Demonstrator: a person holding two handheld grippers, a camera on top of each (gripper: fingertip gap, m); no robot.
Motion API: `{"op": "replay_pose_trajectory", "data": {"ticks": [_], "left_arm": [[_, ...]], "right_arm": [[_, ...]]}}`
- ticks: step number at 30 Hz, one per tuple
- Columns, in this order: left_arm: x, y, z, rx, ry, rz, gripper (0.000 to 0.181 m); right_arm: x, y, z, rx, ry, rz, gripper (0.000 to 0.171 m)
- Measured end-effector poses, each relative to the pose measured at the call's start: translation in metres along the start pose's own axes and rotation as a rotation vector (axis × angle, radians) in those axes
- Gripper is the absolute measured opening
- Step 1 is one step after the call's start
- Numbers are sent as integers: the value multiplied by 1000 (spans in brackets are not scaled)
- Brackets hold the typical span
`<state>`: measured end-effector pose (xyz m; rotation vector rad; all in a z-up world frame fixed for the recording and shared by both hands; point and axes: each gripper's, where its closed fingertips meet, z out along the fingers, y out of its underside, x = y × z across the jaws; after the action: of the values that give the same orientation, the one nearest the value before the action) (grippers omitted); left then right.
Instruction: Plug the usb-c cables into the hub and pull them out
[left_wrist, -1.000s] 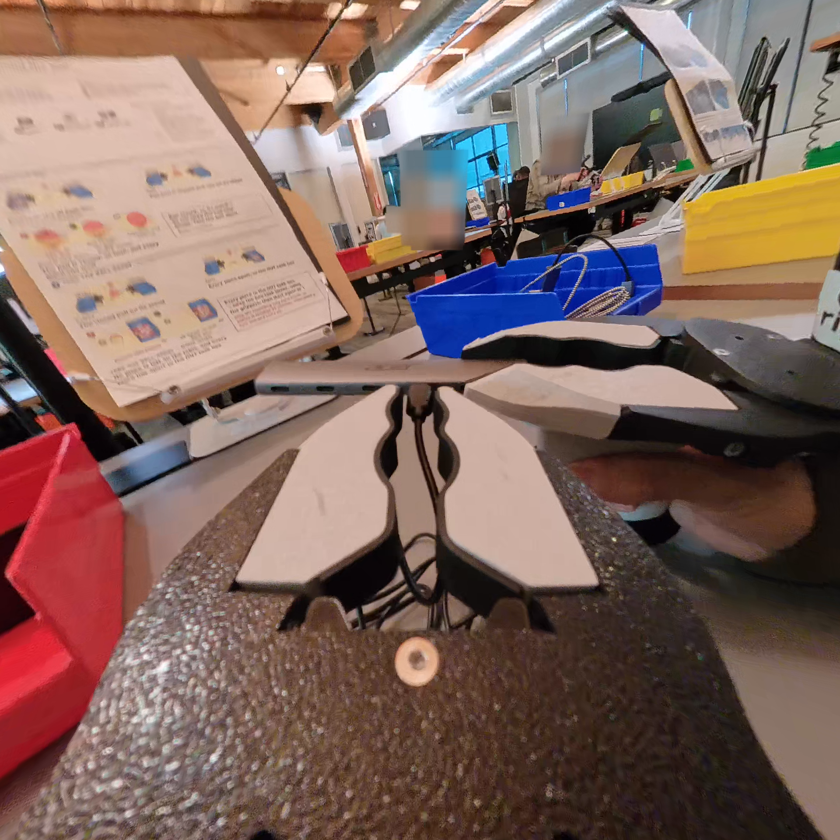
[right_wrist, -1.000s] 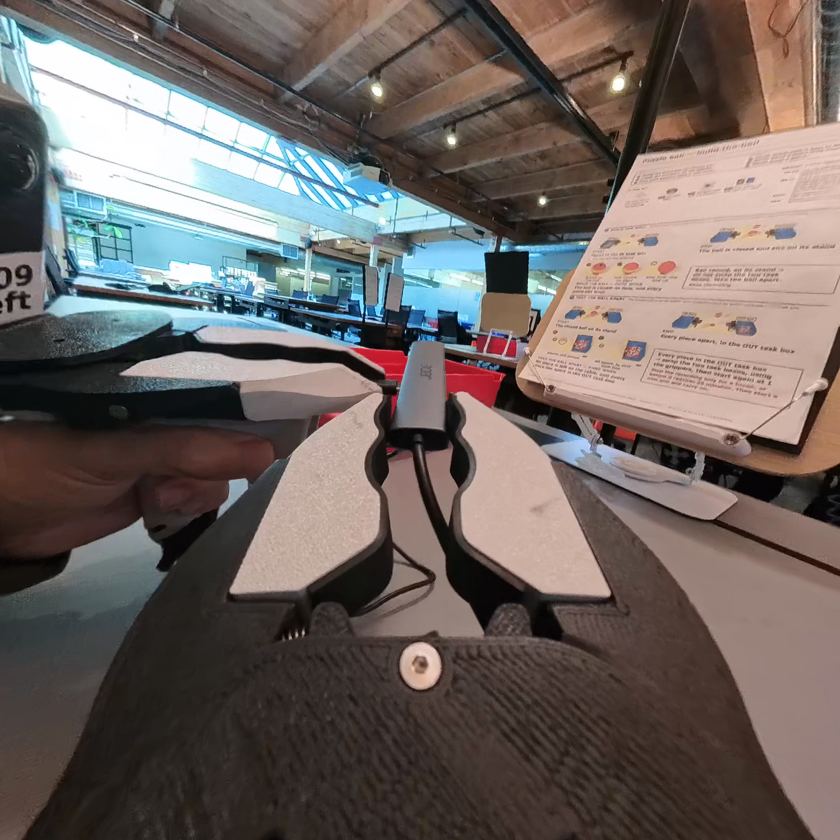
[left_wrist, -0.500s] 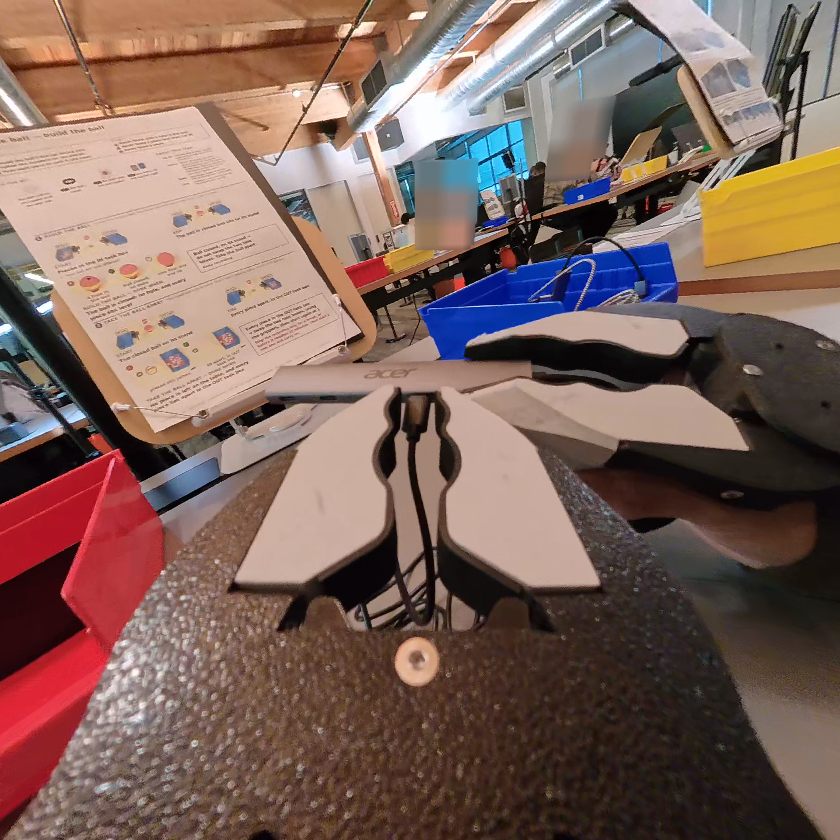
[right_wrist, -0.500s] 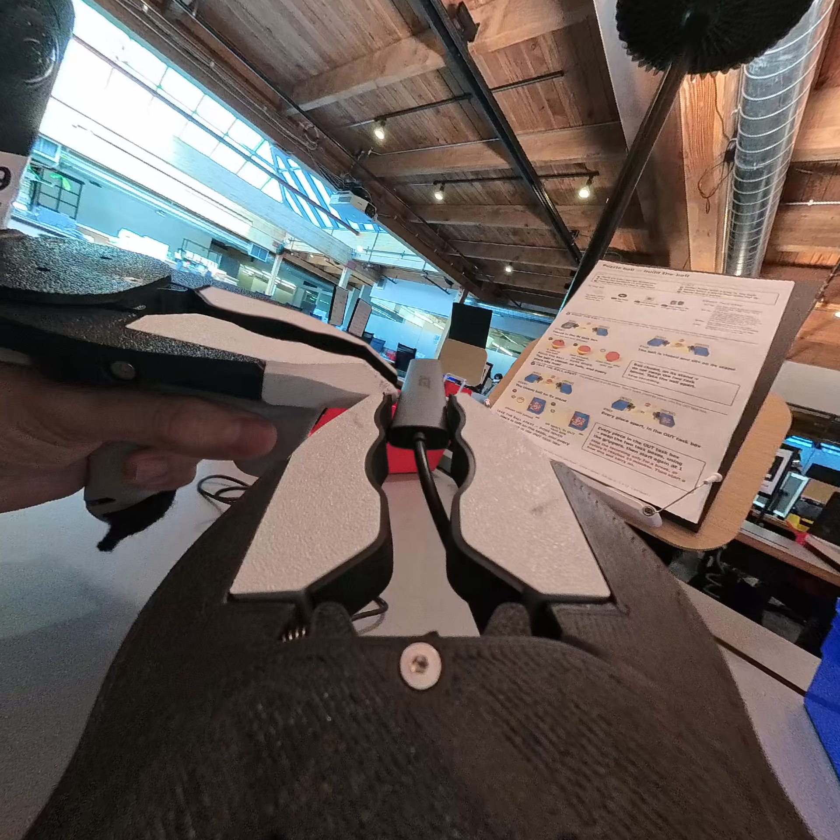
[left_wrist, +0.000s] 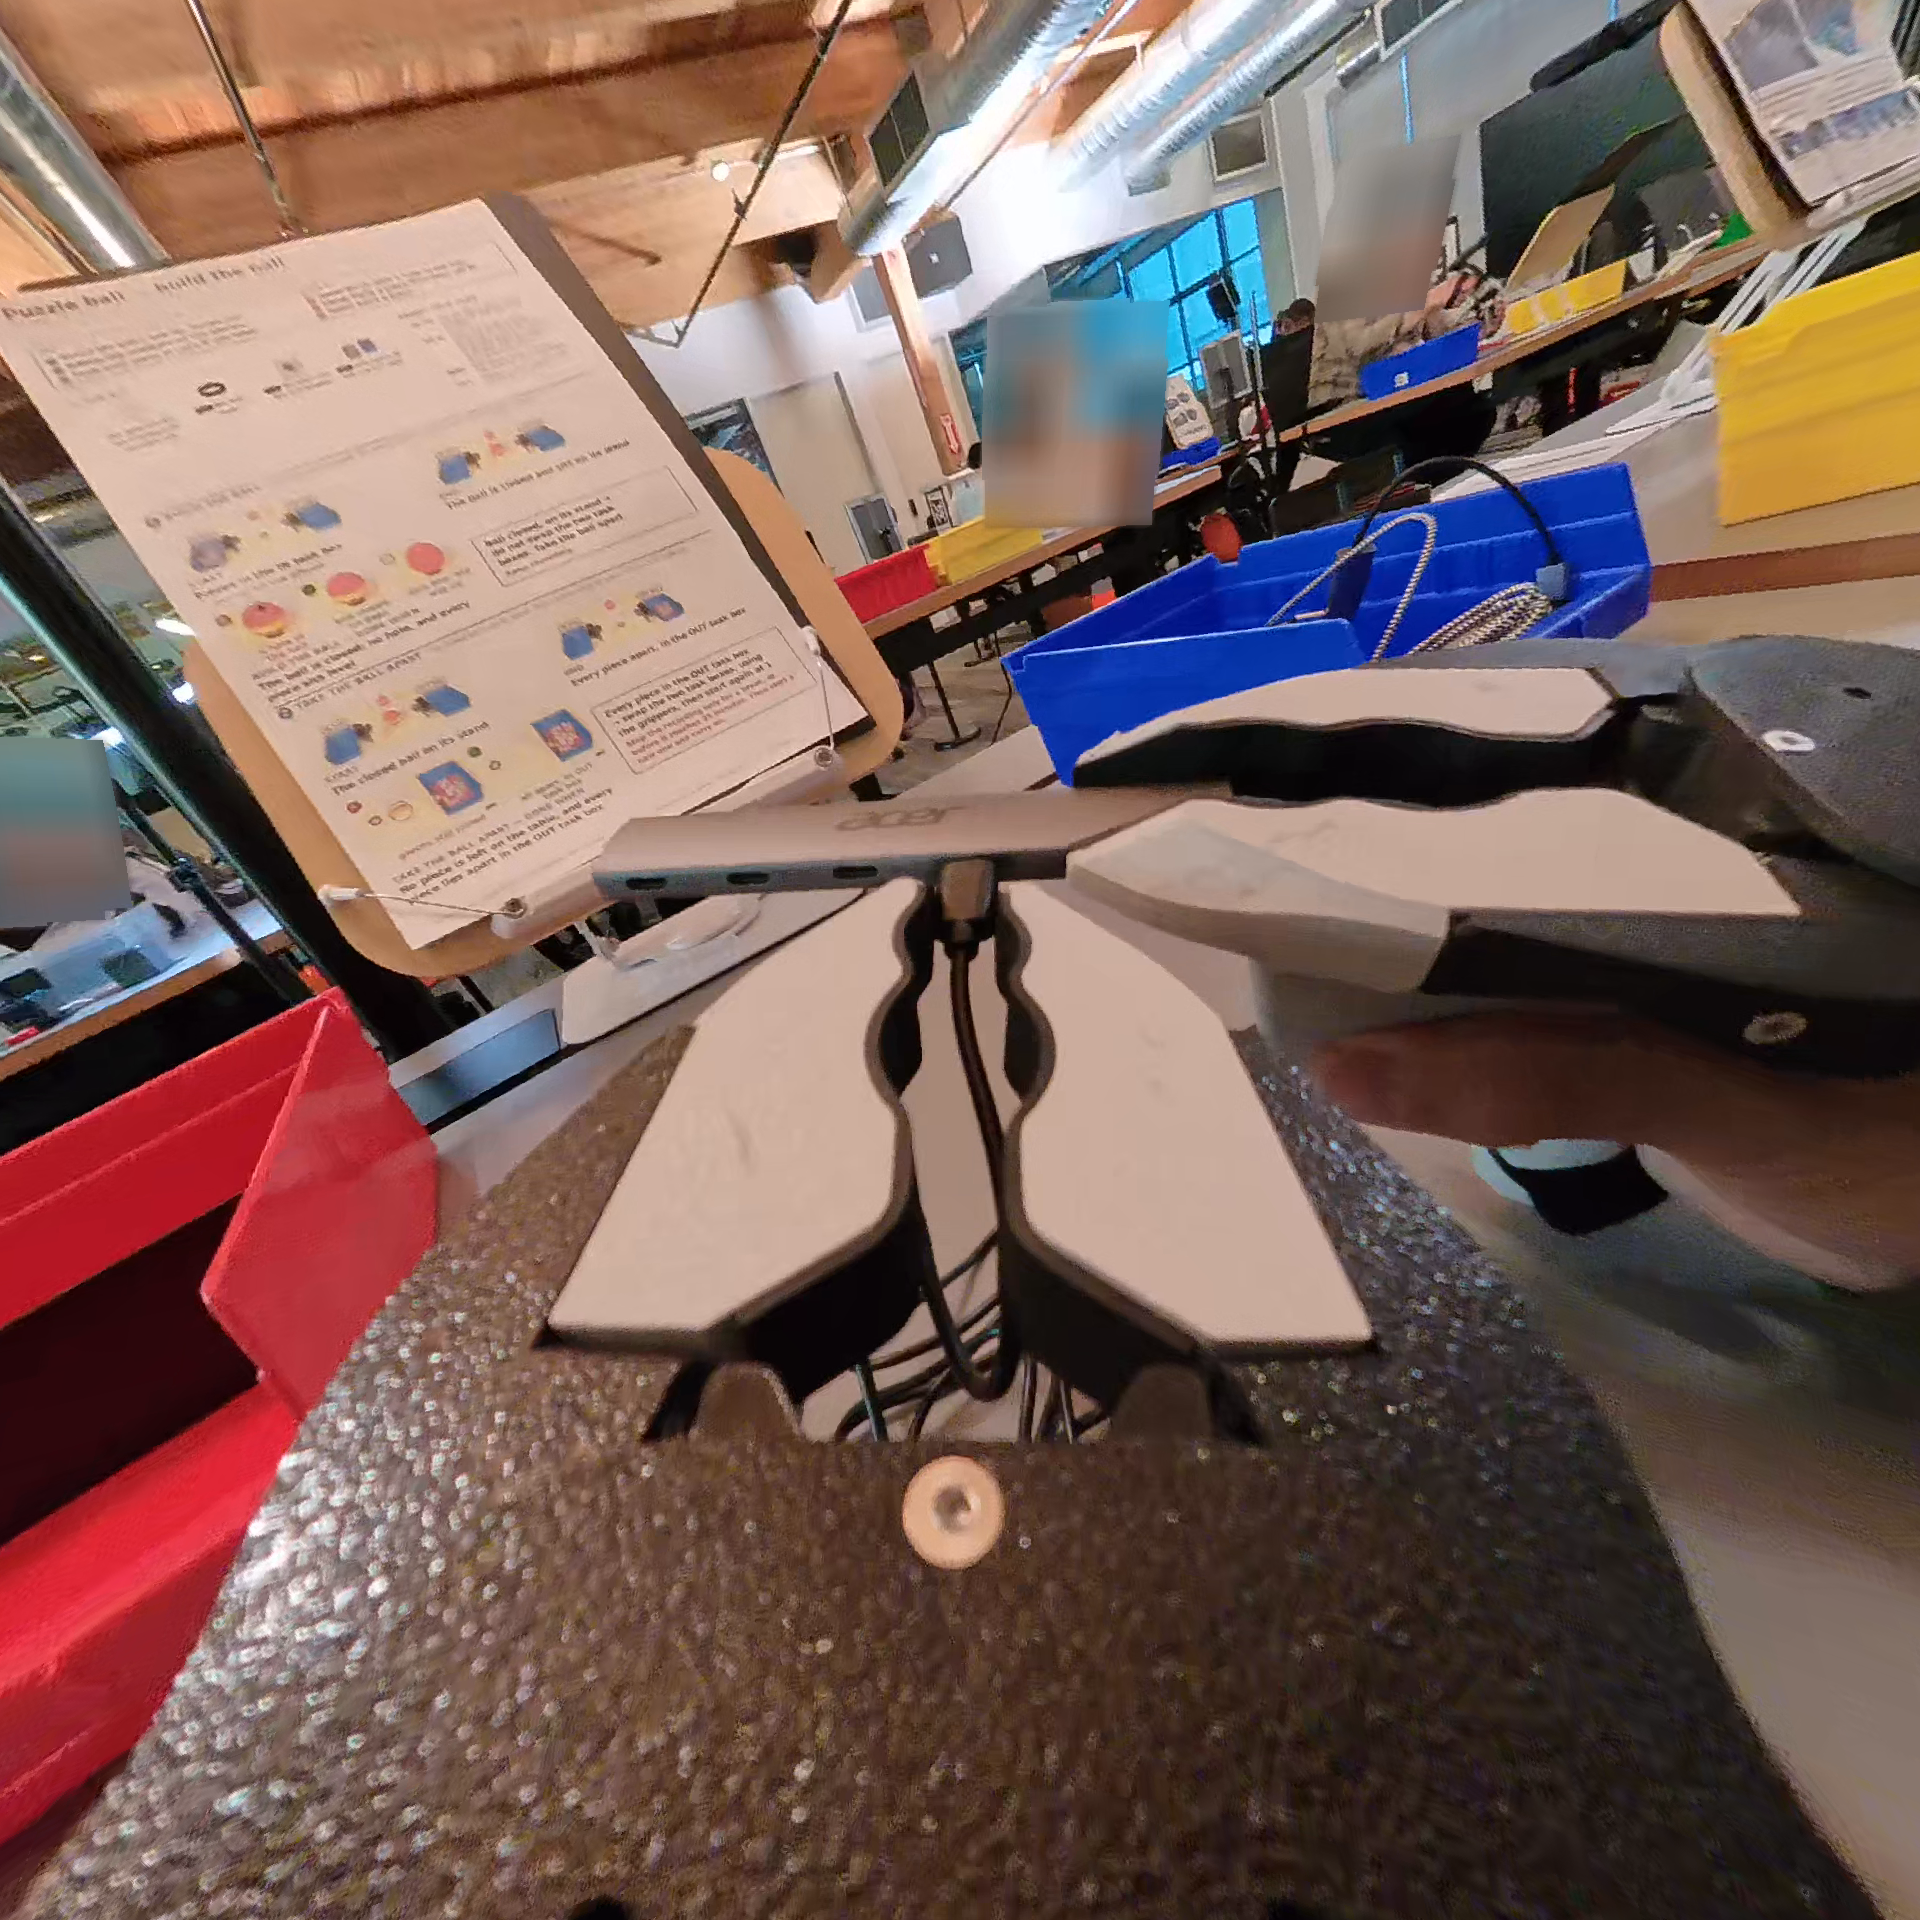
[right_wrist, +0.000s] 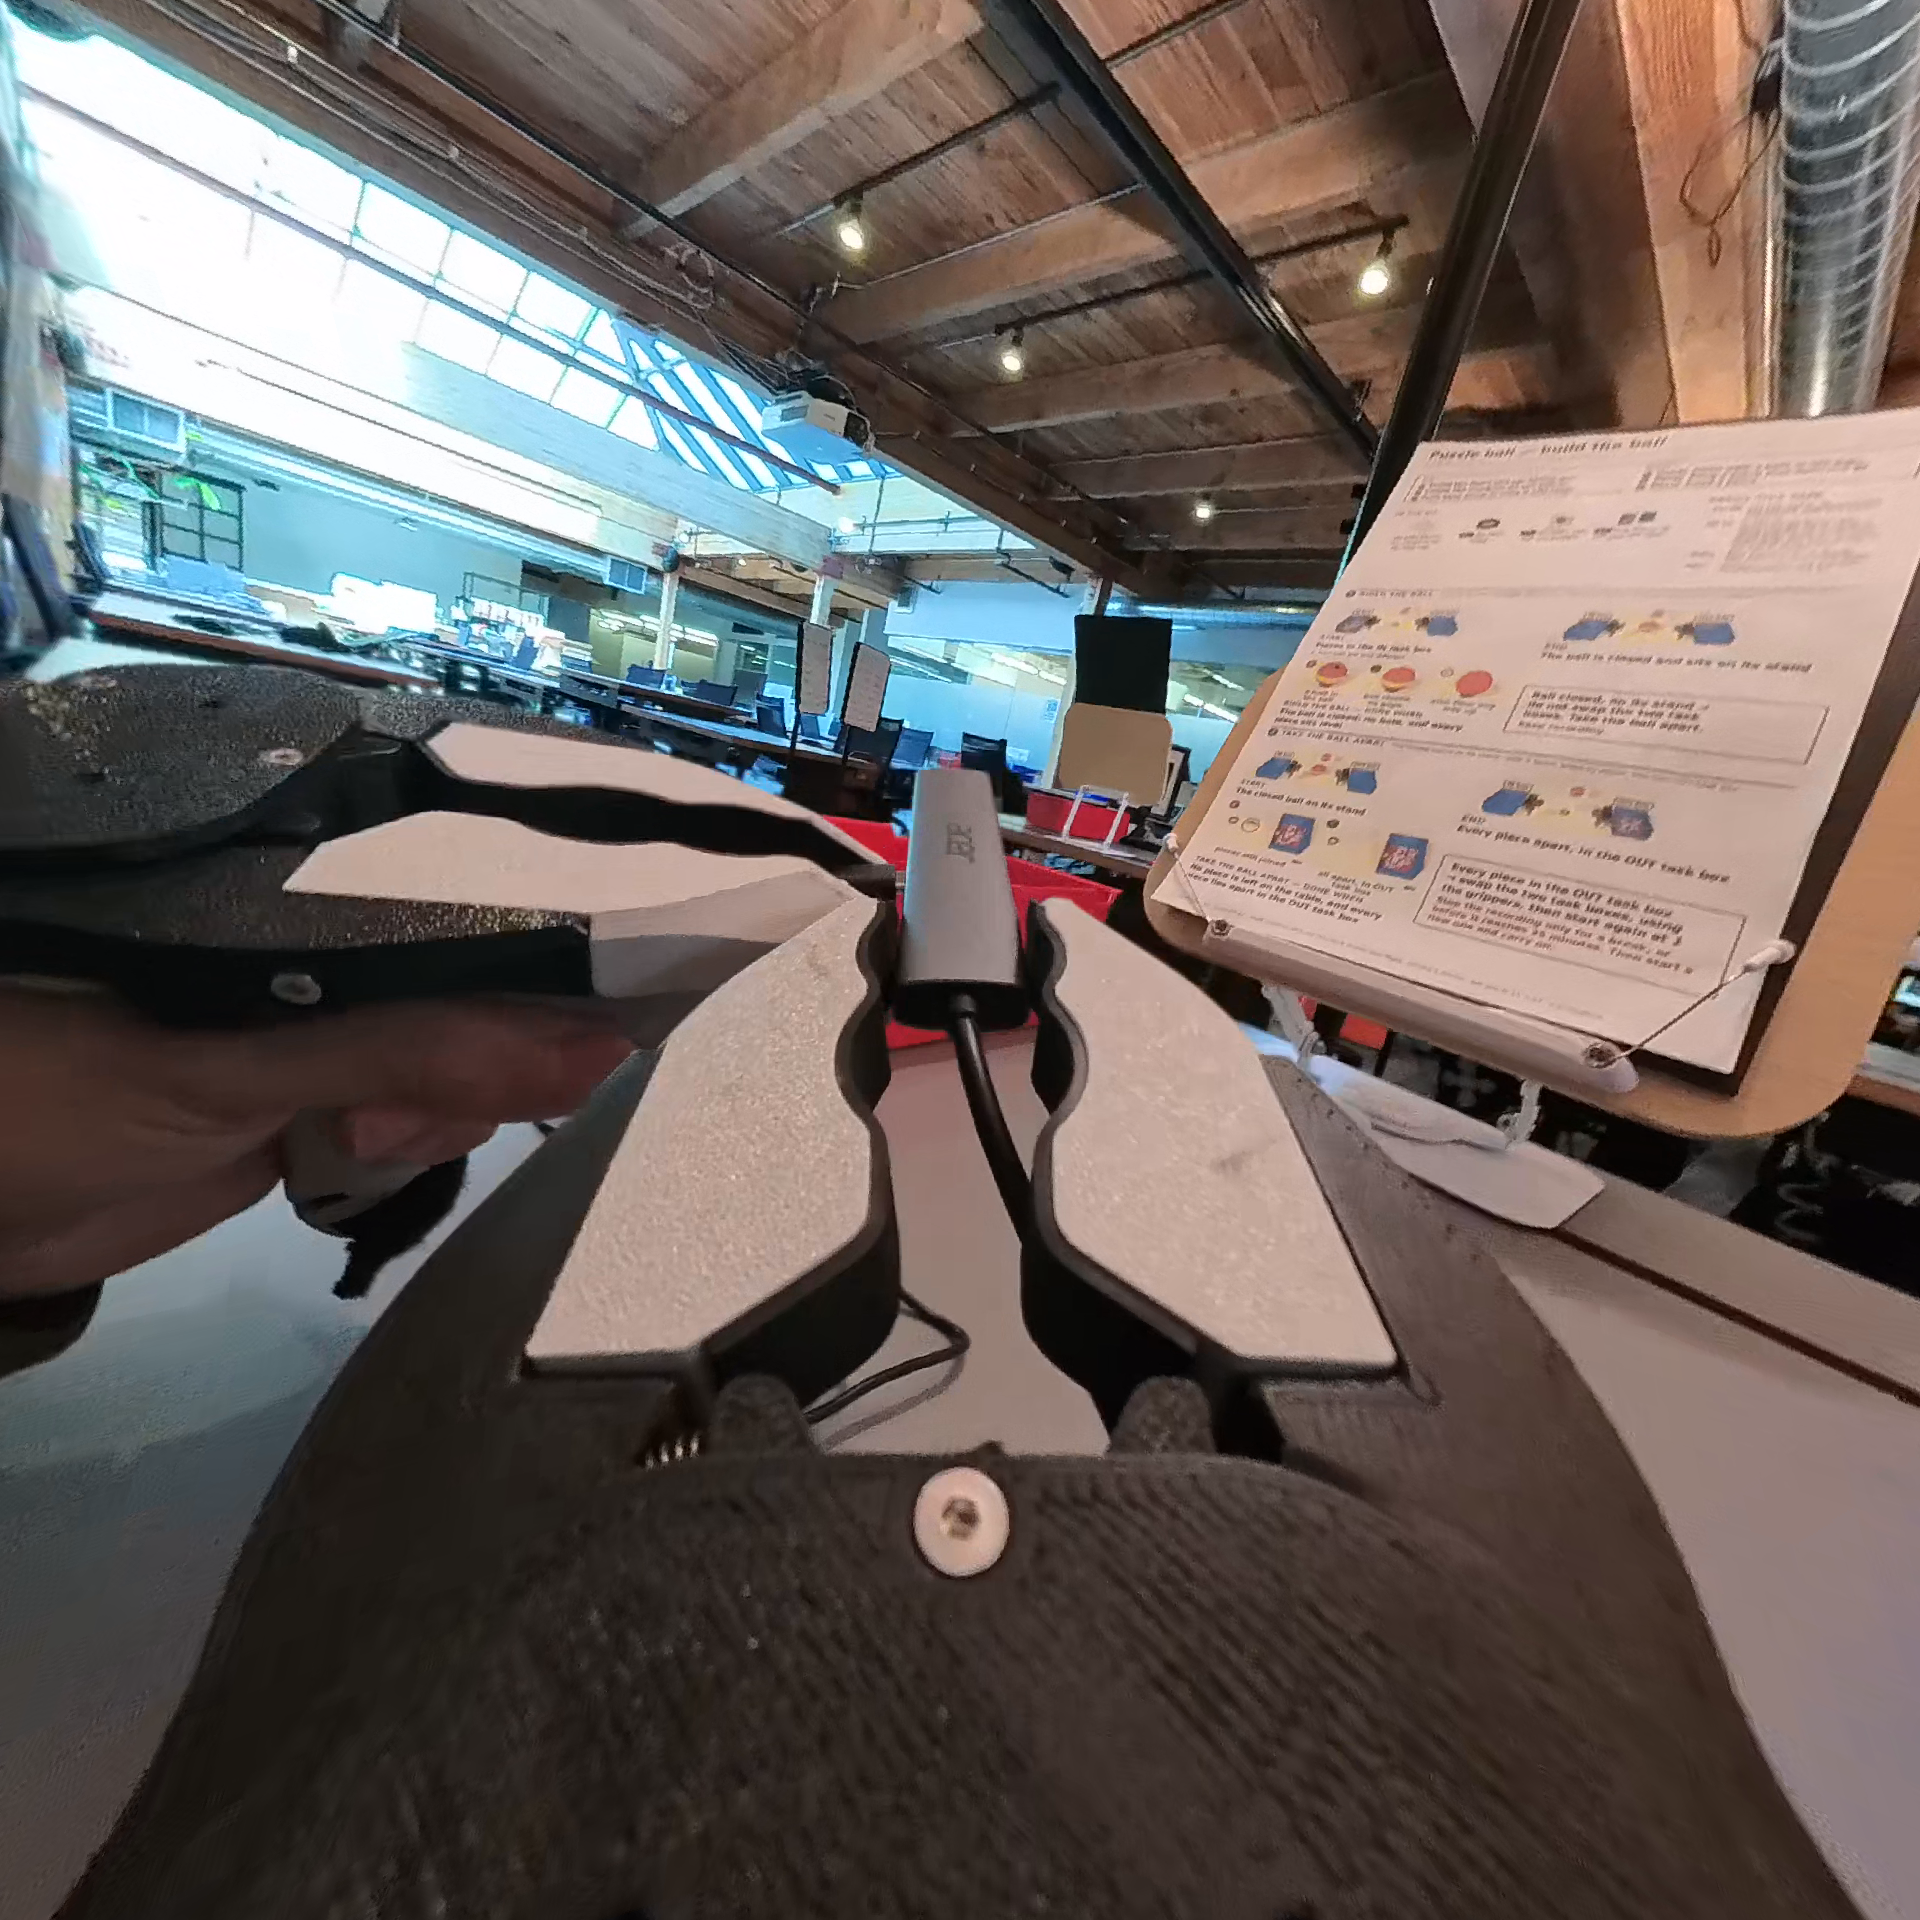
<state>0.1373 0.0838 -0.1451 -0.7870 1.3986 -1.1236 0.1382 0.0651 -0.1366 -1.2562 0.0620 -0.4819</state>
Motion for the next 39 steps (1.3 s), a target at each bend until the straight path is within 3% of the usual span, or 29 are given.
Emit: {"op": "replay_pose_trajectory", "data": {"ticks": [10, 22, 24, 30, 35, 39], "left_arm": [[-1, 8, 1, -37, -16, -52, 11], [0, -4, 0, 9, -62, -2, 10], [0, -2, 0, 10, -55, -8, 11], [-1, -2, 3, -27, 44, -98, 16], [-47, -34, -15, -16, 26, -206, 26], [-74, -19, -28, -142, 56, -286, 31]], "right_arm": [[0, 9, 2, -30, -32, 50, 24], [5, 7, 4, -11, -50, 286, 32], [0, 7, 4, -20, -75, 286, 24], [5, 13, 5, -76, -54, 268, 24], [38, 5, -1, -32, -10, 325, 24], [49, -20, -3, 19, -56, 329, 24]]}}
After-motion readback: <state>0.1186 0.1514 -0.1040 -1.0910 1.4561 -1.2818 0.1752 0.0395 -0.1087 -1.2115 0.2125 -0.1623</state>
